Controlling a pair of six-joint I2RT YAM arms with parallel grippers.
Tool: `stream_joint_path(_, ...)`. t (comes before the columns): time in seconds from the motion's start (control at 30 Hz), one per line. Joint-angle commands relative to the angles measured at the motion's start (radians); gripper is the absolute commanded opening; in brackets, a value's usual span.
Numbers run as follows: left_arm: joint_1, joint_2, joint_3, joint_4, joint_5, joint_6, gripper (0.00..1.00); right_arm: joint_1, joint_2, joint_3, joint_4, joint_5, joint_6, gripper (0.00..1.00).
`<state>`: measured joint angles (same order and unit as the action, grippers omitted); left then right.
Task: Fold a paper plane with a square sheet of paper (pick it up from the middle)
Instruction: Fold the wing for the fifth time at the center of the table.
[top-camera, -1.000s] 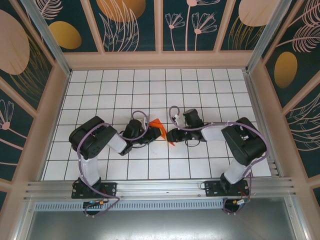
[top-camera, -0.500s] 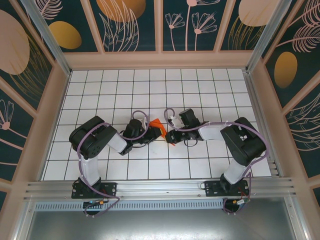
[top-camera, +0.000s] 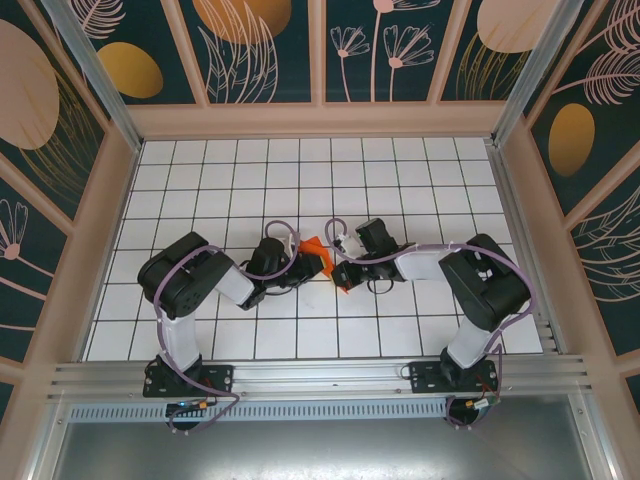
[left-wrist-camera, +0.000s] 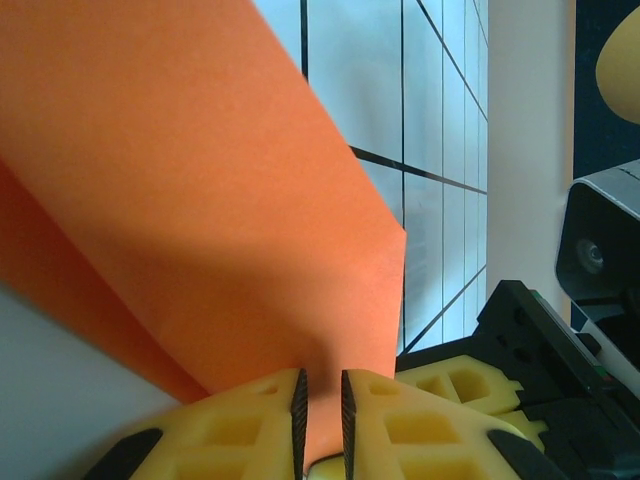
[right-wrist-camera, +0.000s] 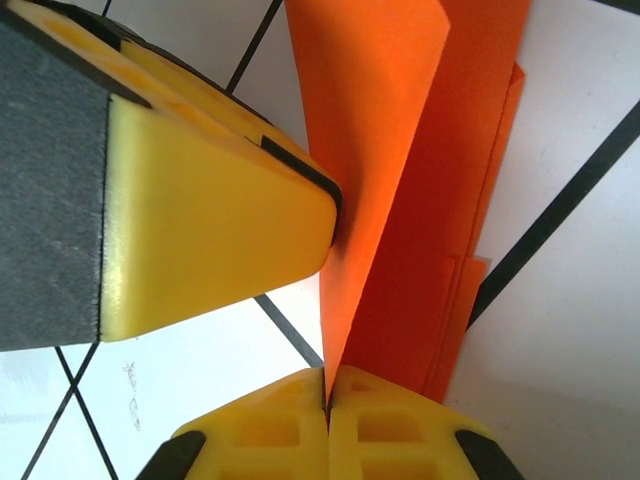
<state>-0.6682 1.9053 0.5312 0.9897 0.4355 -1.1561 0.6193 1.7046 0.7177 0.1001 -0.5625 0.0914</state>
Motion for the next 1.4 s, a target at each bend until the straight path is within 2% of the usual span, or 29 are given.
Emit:
stream_joint_path(0.0, -0.005, -0.035, -0.011, -0.020, -0.003, 0.044, 0.22, -0.014, 0.026, -0.008, 0.037, -0.095, 0.036, 0.02)
stream_joint_path(0.17, -0.005, -0.042, -0.024, 0.032, 0.024, 0.046, 0.23, -0.049, 0.055, -0.011, 0.084, -0.198, 0.083, 0.01)
stream_joint_path(0.47, -0.005, 0.008, -0.015, 0.034, 0.028, 0.027, 0.23, -0.064, 0.089, 0.000, 0.081, -0.245, 0.102, 0.02)
stream_joint_path(0.83, -0.004, 0.018, 0.013, -0.136, -0.022, 0.052, 0.20, -0.066, 0.128, 0.029, 0.039, -0.216, 0.118, 0.04)
stream_joint_path(1.03, -0.005, 0.021, 0.033, -0.246, -0.073, 0.056, 0.18, -0.067, 0.060, 0.008, 0.032, -0.196, 0.131, 0.17)
stream_joint_path(1.37, -0.005, 0.037, 0.040, -0.301, -0.108, 0.036, 0.16, -0.066, 0.001, -0.043, 0.001, -0.167, 0.110, 0.17)
